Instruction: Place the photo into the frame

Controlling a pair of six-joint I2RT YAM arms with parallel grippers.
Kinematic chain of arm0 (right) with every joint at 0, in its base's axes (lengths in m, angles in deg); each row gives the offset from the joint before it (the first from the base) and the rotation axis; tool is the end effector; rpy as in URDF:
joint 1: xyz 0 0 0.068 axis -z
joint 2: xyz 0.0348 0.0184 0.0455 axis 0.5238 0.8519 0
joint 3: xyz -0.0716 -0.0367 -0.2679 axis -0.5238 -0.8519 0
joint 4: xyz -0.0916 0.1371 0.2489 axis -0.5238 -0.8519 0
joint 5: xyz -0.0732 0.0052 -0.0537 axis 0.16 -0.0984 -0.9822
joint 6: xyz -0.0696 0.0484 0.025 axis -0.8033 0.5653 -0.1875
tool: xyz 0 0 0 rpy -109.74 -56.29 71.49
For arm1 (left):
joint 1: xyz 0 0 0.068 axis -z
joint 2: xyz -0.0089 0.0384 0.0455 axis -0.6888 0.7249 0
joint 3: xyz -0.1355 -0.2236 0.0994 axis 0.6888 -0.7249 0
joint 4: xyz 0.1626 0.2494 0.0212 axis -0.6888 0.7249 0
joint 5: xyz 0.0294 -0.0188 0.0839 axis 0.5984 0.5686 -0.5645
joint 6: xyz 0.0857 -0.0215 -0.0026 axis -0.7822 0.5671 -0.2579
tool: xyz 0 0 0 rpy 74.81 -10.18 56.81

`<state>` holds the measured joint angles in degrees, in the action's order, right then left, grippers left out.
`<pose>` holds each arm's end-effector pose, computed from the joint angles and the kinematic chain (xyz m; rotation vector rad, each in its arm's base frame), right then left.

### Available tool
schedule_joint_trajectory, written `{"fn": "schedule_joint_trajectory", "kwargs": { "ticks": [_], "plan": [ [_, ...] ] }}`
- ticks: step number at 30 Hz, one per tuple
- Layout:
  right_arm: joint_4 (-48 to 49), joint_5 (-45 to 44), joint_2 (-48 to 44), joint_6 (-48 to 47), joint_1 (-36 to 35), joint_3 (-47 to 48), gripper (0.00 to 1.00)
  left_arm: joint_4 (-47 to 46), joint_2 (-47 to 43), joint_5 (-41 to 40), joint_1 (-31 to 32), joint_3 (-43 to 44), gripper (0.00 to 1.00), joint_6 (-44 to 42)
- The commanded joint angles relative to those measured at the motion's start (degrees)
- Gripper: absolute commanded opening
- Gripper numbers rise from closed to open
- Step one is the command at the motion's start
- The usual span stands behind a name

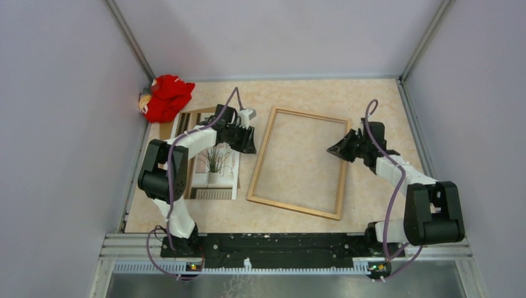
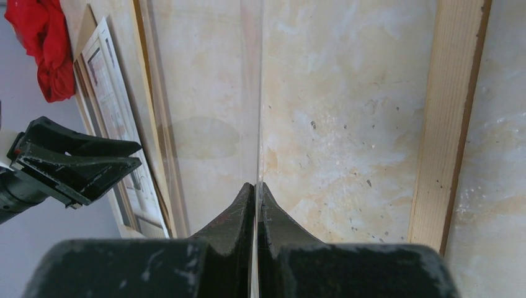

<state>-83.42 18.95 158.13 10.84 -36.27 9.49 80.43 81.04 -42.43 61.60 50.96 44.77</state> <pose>0.3232 0.0566 0.1465 0.5906 2.3104 0.8703 0.3894 -0.1674 0.1348 0.6310 2.4340 -0.7637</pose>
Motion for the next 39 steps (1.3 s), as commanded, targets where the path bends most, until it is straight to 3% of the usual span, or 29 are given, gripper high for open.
{"fn": "schedule_joint_trajectory", "kwargs": {
  "ticks": [1, 11, 28, 39],
  "plan": [
    [2.59, -0.21, 0.68, -1.59, 0.82, 0.84, 0.0, -1.11, 0.65, -0.24, 0.51, 0.83, 0.45, -1.09],
    [2.44, 5.86, 5.02, -2.76, 1.19, 1.46, 0.0, -2.25, 2.54, -0.58, 2.0, 1.41, 0.44, -0.68],
    [-3.25, 7.24, 5.24, -6.8, 3.05, 3.26, 0.0, -1.6, 3.46, -0.63, 2.28, 3.27, 0.43, -0.43],
    [-1.73, 7.27, 5.46, -6.26, 3.36, 3.96, 0.0, -1.18, 3.98, -0.15, 2.41, 4.07, 0.44, -0.24]
  ]
}}
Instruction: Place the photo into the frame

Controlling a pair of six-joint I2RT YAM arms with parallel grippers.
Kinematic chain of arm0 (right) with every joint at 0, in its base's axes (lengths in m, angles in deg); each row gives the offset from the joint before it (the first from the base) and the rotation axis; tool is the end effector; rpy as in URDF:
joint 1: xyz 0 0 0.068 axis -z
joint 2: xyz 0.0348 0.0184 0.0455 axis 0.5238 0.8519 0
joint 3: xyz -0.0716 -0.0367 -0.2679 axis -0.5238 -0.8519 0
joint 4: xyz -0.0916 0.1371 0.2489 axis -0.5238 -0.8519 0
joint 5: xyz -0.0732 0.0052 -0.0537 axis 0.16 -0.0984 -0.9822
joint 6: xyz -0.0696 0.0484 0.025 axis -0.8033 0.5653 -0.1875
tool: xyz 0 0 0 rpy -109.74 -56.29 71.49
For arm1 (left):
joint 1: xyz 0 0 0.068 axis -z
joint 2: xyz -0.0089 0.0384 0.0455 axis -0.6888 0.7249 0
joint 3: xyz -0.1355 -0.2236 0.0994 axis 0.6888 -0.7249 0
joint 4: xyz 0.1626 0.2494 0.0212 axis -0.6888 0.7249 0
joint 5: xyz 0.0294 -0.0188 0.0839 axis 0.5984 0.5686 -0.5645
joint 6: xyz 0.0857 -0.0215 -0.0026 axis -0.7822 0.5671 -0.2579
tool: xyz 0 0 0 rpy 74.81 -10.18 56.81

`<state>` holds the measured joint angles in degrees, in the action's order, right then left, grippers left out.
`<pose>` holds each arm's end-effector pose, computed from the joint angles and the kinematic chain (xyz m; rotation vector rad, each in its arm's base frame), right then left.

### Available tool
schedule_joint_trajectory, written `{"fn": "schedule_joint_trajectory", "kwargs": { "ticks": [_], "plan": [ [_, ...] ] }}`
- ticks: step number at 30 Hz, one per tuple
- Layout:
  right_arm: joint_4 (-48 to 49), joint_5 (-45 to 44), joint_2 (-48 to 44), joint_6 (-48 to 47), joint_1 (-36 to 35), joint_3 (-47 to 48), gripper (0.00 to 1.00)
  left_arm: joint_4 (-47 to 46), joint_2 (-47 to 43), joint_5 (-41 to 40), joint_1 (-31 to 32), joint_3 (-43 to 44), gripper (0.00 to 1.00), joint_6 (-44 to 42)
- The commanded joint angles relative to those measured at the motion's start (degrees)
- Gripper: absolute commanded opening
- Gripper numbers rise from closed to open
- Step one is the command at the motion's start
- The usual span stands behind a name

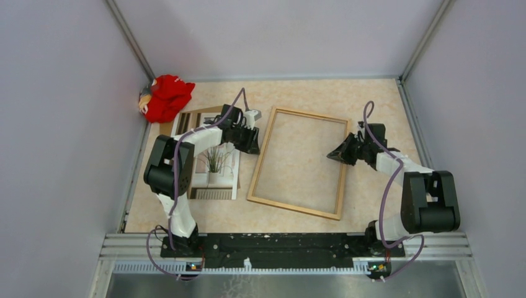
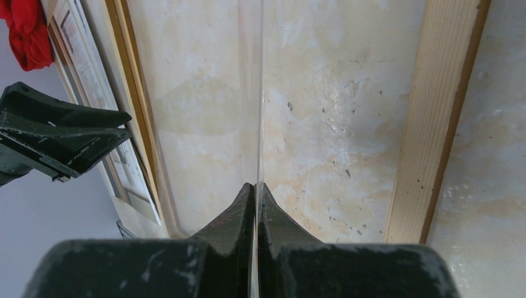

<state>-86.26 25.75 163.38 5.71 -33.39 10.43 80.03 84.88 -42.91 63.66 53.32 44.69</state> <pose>0.3234 0.0486 0.1221 0.5460 2.4252 0.9295 0.3948 -0.1849 0.1217 0.6734 2.4495 -0.7684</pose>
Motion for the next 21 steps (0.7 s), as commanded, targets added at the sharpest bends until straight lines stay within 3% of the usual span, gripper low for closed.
{"fn": "schedule_joint_trajectory", "kwargs": {
  "ticks": [1, 10, 15, 21],
  "plan": [
    [1.54, 0.63, -0.05, -1.02, 0.46, 2.92, 0.0, -0.83, 0.14, 0.42, 0.34, 1.56, 0.44, -0.11],
    [7.86, 2.24, -2.84, 0.73, 0.43, 0.33, 0.0, -1.11, 1.3, 0.53, 1.0, 1.29, 0.42, -0.23],
    [13.16, 4.34, -4.93, 2.98, 0.33, -1.5, 0.0, -1.32, 1.78, 0.73, 1.22, 1.12, 0.35, -0.16],
    [18.83, 5.65, -7.53, 6.27, 0.36, -4.09, 0.0, -1.21, 2.09, 1.11, 1.33, 0.78, 0.21, -0.06]
  ]
}}
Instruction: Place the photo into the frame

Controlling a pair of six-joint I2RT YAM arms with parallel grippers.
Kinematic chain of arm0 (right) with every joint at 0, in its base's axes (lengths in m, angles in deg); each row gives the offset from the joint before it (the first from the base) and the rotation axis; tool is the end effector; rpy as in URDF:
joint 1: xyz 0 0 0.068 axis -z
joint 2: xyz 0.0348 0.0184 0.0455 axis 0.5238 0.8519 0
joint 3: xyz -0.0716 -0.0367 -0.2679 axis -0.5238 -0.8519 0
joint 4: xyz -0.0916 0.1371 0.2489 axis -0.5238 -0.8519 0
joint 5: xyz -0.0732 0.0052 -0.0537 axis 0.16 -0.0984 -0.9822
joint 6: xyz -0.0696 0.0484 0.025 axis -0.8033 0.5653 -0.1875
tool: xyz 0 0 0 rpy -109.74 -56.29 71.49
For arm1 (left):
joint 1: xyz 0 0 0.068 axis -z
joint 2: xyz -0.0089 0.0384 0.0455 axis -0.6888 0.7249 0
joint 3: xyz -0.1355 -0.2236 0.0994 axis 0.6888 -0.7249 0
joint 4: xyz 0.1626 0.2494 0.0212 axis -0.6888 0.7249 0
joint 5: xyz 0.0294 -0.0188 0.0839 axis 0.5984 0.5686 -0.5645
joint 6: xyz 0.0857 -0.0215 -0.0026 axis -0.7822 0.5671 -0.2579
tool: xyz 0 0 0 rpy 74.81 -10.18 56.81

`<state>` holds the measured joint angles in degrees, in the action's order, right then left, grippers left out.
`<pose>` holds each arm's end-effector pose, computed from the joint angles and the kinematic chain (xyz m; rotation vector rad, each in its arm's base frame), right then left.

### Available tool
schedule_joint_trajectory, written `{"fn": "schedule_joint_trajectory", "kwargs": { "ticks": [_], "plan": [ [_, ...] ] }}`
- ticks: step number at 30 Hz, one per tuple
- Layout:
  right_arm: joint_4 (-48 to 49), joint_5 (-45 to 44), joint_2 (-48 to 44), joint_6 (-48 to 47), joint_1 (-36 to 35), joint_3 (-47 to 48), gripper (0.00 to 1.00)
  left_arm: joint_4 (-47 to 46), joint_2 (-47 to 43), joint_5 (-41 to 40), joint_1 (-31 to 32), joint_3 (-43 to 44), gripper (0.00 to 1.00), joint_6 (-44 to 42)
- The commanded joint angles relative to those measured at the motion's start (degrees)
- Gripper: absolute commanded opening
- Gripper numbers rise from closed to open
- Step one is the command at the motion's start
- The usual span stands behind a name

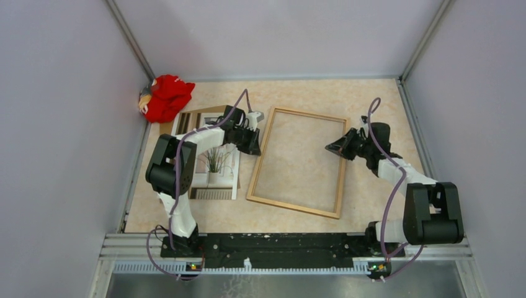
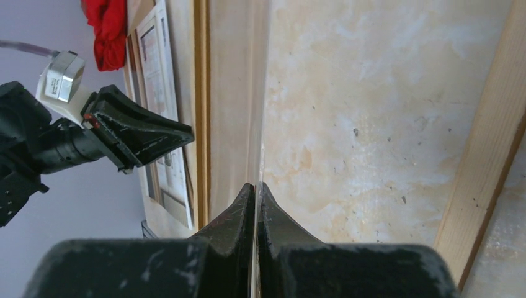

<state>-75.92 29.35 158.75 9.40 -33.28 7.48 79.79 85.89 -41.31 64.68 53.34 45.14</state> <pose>0.3243 0.0523 0.1491 0.4673 2.2411 1.0465 0.3908 -0.1937 0.1158 0.6956 2.4572 -0.8151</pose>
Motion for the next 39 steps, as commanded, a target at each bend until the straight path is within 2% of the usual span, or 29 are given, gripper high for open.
{"fn": "schedule_joint_trajectory", "kwargs": {
  "ticks": [1, 8, 16, 20, 29, 39],
  "plan": [
    [9.59, 2.4, -3.12, 3.26, 0.23, -1.71, 0.0, -0.96, 1.11, -0.43, 0.3, 0.74, 0.19, -0.51],
    [19.0, 4.86, -3.98, 9.63, 0.23, -5.58, 0.0, -0.22, 0.99, 0.1, 0.2, 0.74, 0.07, -0.86],
    [24.03, 6.54, -4.05, 12.75, 0.24, -7.07, 0.0, -0.08, 1.25, 0.46, 0.21, 0.63, 0.0, -0.86],
    [27.65, 7.61, -4.01, 15.1, 0.16, -7.68, 0.0, -0.03, 1.49, 0.45, 0.17, 0.65, 0.0, -0.76],
    [28.22, 7.13, -2.26, 15.1, -0.8, -7.36, 0.0, 0.02, 1.85, 0.51, 0.2, 0.47, 0.0, -0.65],
    [28.23, 2.88, -0.96, 17.45, -1.14, -8.09, 0.0, 0.19, 1.85, 0.72, 0.19, 0.21, 0.0, -0.91]
  ]
}}
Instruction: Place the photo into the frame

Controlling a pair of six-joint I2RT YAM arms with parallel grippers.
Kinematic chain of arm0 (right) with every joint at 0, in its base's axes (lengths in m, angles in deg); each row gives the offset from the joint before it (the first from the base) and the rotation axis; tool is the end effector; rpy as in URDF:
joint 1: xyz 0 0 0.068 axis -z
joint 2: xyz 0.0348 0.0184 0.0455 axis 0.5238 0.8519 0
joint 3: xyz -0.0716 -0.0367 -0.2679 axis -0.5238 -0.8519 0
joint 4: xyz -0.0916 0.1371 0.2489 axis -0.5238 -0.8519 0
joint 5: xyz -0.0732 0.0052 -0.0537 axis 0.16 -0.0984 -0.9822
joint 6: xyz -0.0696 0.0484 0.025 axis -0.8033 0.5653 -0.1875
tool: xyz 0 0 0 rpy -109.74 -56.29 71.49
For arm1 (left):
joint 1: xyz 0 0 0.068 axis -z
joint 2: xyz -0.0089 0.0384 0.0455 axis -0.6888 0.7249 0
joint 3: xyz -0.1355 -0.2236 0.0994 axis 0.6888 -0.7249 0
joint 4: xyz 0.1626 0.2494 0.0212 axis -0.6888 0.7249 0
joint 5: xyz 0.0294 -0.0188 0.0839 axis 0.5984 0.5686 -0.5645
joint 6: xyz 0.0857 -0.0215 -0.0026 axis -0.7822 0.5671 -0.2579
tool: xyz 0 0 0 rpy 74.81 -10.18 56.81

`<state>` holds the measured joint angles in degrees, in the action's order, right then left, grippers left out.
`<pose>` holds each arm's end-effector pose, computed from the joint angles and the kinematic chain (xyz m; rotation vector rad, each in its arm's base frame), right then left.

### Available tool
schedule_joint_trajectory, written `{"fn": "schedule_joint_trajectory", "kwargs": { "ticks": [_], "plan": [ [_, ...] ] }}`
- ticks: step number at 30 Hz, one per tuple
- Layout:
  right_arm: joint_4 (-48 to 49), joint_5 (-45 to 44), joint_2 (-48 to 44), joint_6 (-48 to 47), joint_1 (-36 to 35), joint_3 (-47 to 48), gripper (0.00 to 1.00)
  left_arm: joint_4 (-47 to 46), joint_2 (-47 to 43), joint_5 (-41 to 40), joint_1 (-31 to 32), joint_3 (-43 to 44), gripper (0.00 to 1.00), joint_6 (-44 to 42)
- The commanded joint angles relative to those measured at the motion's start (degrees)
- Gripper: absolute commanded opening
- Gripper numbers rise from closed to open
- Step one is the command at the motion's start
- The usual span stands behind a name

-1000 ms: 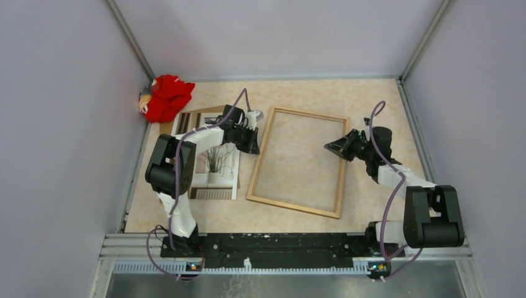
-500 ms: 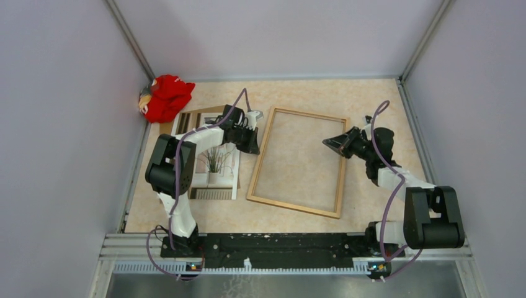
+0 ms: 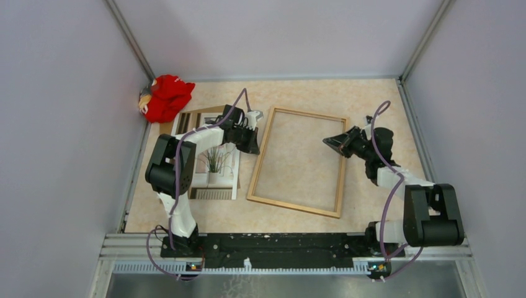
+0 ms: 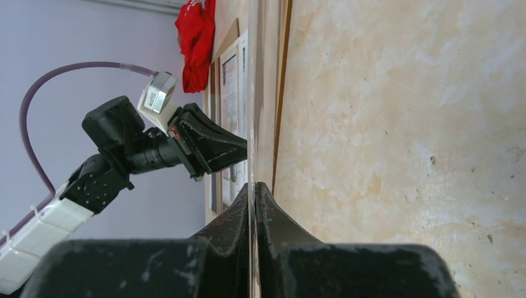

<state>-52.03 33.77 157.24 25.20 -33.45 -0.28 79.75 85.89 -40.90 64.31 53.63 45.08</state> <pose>0.3161 0.0579 0.1602 0.5134 1.9881 1.2969 0.3930 -0.1921 0.1178 0.6916 2.4498 -0.8209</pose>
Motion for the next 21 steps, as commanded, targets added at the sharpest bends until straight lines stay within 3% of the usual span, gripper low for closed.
{"fn": "schedule_joint_trajectory", "kwargs": {
  "ticks": [1, 10, 15, 21],
  "plan": [
    [4.75, -1.75, 0.68, 2.29, -1.01, -0.45, 0.0, 0.14, 1.85, 0.33, 0.51, -0.07, 0.0, -0.89],
    [9.83, -3.48, 2.06, 7.72, -3.72, -1.59, 0.0, -0.45, 2.21, 1.01, 0.52, -0.92, 0.0, -0.98],
    [16.25, -3.23, 3.35, 15.49, -4.91, -2.6, 0.0, -0.63, 2.3, 0.96, 0.55, -1.41, 0.0, -1.16],
    [10.95, -6.04, 1.12, 15.22, -8.42, 0.63, 0.0, -0.87, 2.2, 0.96, 0.54, -1.61, 0.0, -1.08]
  ]
}}
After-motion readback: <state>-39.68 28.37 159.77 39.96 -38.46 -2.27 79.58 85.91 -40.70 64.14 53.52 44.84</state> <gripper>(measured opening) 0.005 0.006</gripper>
